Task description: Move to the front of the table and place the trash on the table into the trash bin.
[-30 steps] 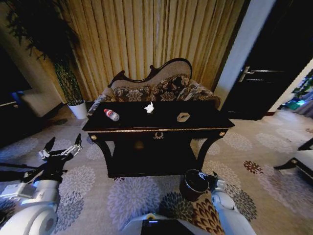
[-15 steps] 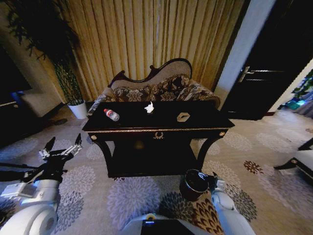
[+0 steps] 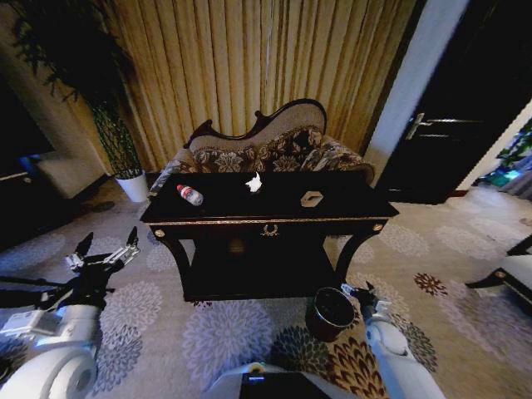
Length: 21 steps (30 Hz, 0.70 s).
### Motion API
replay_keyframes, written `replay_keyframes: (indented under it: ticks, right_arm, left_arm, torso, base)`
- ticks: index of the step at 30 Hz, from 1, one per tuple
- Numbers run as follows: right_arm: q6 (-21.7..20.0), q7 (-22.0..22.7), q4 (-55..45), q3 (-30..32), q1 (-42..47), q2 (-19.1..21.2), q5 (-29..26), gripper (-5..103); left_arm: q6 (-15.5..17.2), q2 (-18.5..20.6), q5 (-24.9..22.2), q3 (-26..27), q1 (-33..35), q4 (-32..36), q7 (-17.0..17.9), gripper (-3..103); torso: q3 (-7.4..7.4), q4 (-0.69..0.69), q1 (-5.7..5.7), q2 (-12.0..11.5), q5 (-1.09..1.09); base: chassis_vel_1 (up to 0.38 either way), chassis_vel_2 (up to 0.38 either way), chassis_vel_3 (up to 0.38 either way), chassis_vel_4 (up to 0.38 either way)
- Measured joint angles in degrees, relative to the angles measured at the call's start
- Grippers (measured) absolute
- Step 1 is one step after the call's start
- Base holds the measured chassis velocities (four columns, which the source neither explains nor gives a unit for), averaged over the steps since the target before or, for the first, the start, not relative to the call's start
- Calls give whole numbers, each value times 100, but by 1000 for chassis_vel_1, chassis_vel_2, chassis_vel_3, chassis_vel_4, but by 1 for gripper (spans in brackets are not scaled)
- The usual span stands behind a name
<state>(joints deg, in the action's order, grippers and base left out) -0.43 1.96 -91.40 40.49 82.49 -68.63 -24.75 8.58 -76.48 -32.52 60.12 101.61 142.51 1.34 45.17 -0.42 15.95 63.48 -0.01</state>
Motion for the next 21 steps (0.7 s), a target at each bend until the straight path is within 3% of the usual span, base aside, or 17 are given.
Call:
replay_keyframes:
  ticks: [3, 6, 11, 14, 17, 21]
  right_arm:
    - [-222, 60, -854, 94, 166, 59, -202, 100]
    - [-300, 96, -1057, 102, 181, 73, -224, 100]
    - [-1006, 409, -2392, 120, 315, 103, -239, 100]
    - [-1160, 497, -2672, 119, 334, 122, -262, 100]
    - [-1723, 808, -3519, 77, 279, 270, -504, 100]
    - [-1934, 985, -3902, 62, 216, 365, -678, 100]
  left_arm:
    - [-4, -21, 15, -7, 13, -13, 0, 100]
    - [-4, -21, 18, -8, 15, -15, 0, 100]
    - [-5, 18, -31, 117, 24, -21, 3, 100]
    - [-3, 28, -60, 149, 21, -22, 4, 100]
    - [20, 43, -117, 184, 15, -22, 5, 100]
    - [34, 43, -119, 178, 9, -24, 5, 100]
  torso:
    - [0, 1, 0, 0, 0]
    - [0, 1, 0, 0, 0]
    - [0, 1, 0, 0, 0]
    - [0, 0, 0, 0, 0]
    - [0, 1, 0, 0, -1]
    - [0, 1, 0, 0, 0]
  base:
    - [0, 0, 0, 0]
    - [0, 0, 0, 0]
    - [0, 0, 0, 0]
    - [0, 0, 0, 0]
    - [0, 0, 0, 0]
    - [0, 0, 0, 0]
